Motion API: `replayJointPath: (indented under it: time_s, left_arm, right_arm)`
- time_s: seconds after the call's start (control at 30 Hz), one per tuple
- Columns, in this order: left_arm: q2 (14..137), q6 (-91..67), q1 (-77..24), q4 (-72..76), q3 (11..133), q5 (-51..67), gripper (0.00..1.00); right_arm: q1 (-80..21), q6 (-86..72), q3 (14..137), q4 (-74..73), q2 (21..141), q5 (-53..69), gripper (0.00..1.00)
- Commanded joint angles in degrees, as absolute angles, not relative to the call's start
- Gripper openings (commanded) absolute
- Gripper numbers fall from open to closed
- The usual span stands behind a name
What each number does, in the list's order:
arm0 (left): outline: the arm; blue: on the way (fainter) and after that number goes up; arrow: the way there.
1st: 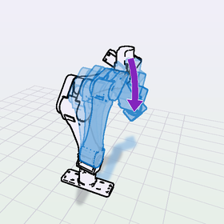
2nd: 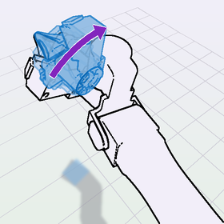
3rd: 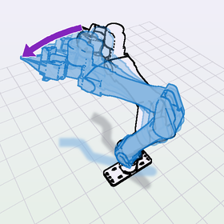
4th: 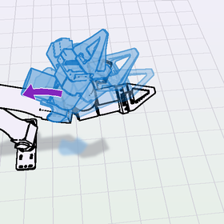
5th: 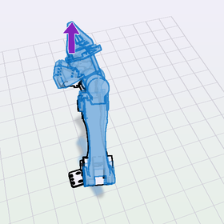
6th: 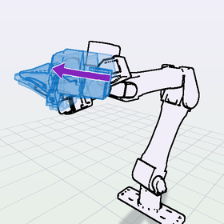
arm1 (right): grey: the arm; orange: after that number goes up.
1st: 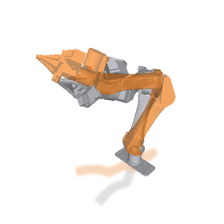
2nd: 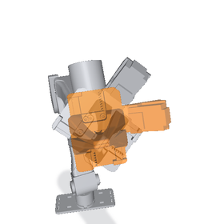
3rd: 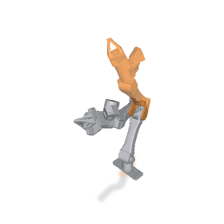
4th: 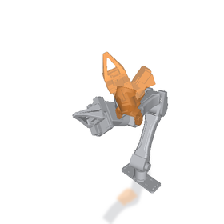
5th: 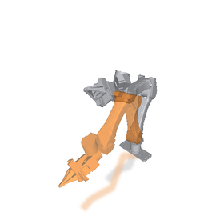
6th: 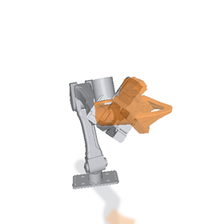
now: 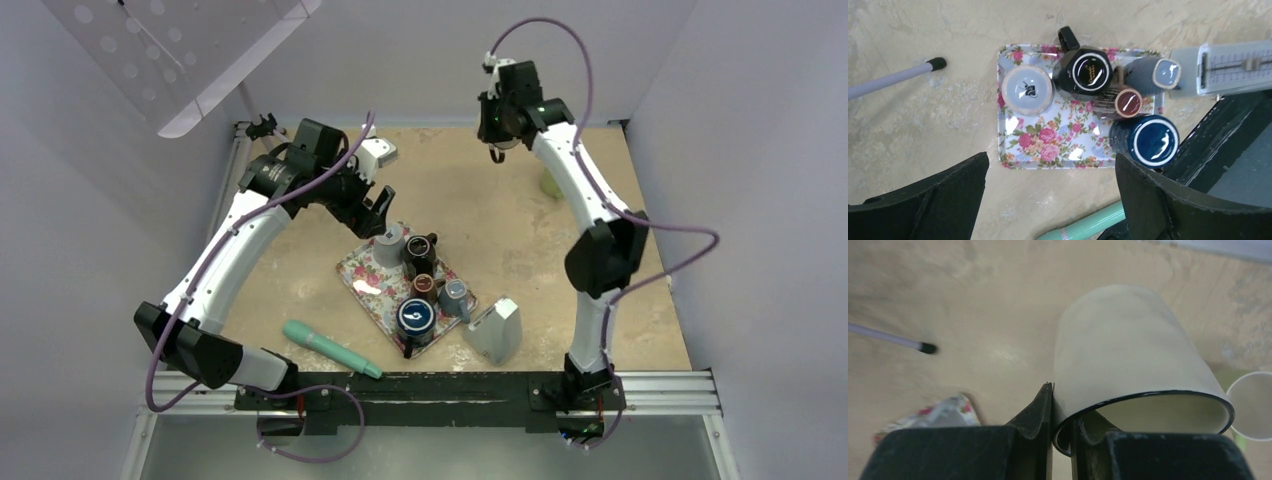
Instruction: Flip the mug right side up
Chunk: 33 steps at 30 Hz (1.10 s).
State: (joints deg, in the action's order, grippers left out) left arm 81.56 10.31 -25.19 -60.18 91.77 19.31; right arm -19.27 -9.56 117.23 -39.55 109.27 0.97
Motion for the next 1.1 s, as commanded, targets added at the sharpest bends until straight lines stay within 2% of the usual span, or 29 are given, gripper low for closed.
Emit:
replayJointPath:
  time_s: [0.0,0.23,0.5,0.63,0.73,0.9,1.07]
  left_arm:
    - [80.3,16.0,-25.2,-60.6,89.1,16.1,1.0]
    - [81.2,15.4,-25.2,-58.3,83.2,17.1,0.97]
    - [81.9,19.8,-26.0,-59.3,81.9,24.5,0.91]
    - [82.3,24.4,-26.5,-60.8,82.4,28.1,0.9]
    - [82.9,25.6,-26.6,-62.0,83.5,29.0,0.91]
    - [85.6,23.4,-27.7,-60.9,87.7,25.6,0.91]
    - [95.4,16.9,-29.9,-63.5,100.8,22.2,0.9]
  right_arm:
    - [-19.6,-0.3,128.8,-54.4,119.2,-7.0,0.0]
    - [-18.8,-0.7,131.4,-56.8,129.4,-4.8,0.0]
    - [-17.9,-1.7,134.5,-58.4,136.5,-1.4,0.01]
    - [-17.7,-1.6,135.0,-57.7,137.0,-0.2,0.34]
    - [-17.6,-1.7,134.7,-55.9,135.4,-0.2,0.47]
    - [-17.6,-1.8,134.9,-54.4,131.4,-0.1,0.53]
    - [-17.6,-3.7,126.7,-49.3,119.9,-0.3,0.58]
